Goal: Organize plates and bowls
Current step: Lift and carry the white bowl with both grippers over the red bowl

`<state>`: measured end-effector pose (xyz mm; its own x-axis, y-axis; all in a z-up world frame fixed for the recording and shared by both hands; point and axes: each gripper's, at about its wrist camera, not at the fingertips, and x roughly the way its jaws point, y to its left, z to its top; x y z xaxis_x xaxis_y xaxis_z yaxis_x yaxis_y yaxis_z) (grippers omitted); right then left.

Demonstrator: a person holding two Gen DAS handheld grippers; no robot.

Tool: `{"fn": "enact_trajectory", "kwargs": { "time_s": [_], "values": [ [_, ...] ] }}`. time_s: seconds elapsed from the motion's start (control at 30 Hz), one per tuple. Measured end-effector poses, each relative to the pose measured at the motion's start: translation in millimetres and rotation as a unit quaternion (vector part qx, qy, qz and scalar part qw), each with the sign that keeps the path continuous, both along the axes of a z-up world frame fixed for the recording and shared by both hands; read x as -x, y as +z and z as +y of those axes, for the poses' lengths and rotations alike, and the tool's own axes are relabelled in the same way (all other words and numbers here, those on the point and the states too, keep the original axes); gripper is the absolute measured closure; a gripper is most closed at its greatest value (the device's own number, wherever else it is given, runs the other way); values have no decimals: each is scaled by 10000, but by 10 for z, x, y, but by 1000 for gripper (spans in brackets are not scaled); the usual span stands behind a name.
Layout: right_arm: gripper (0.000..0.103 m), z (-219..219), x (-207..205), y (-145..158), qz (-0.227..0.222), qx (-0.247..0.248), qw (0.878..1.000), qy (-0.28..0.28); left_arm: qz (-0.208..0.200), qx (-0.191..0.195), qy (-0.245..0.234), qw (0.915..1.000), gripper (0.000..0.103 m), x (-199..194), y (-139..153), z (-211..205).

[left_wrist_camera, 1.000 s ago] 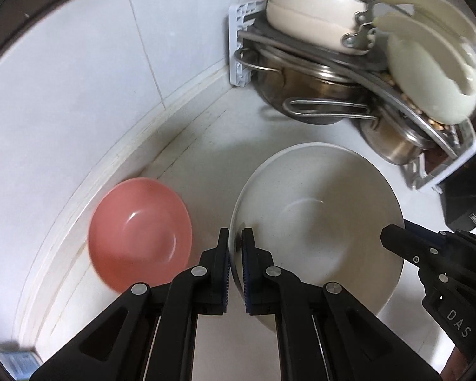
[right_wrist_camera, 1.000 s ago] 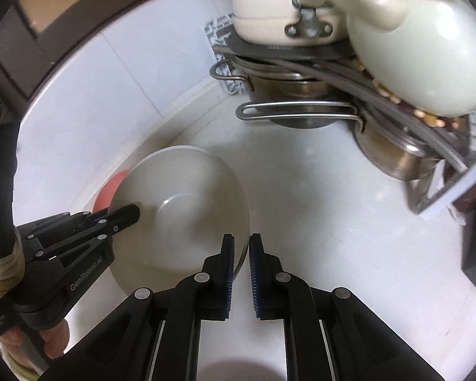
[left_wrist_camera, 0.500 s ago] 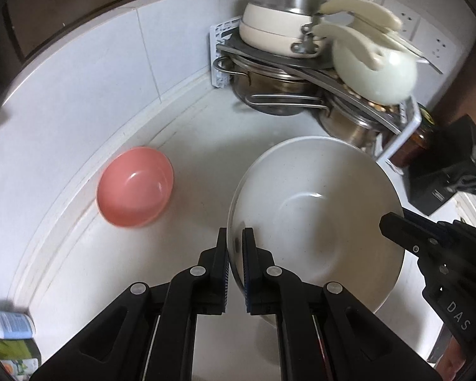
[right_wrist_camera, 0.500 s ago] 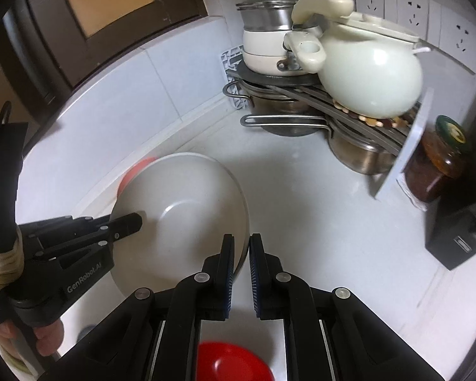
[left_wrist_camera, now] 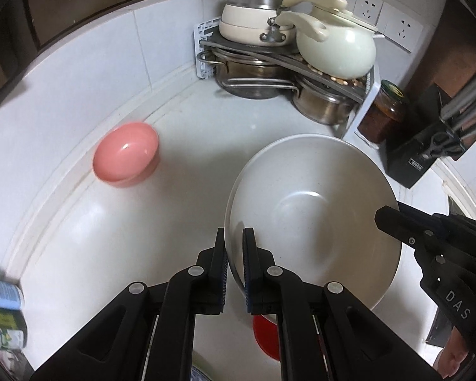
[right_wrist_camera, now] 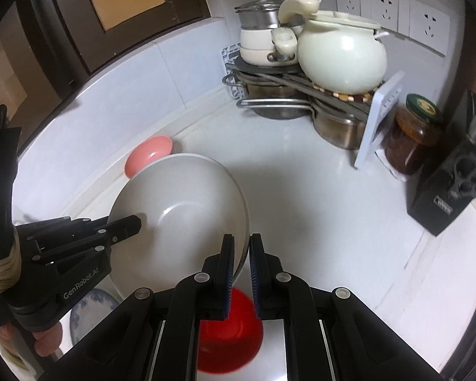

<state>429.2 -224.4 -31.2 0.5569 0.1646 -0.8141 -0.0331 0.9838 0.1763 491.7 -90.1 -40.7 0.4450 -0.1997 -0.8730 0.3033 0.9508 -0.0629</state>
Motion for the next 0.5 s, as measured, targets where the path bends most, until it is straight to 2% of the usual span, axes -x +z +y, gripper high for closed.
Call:
{"fn": "enact_trajectory", "kwargs": {
  "time_s": [0.5],
  "values": [
    [91, 37, 399, -281, 287, 6, 9994, 179, 301, 17, 87, 9995, 93, 435, -264, 88]
  ]
}}
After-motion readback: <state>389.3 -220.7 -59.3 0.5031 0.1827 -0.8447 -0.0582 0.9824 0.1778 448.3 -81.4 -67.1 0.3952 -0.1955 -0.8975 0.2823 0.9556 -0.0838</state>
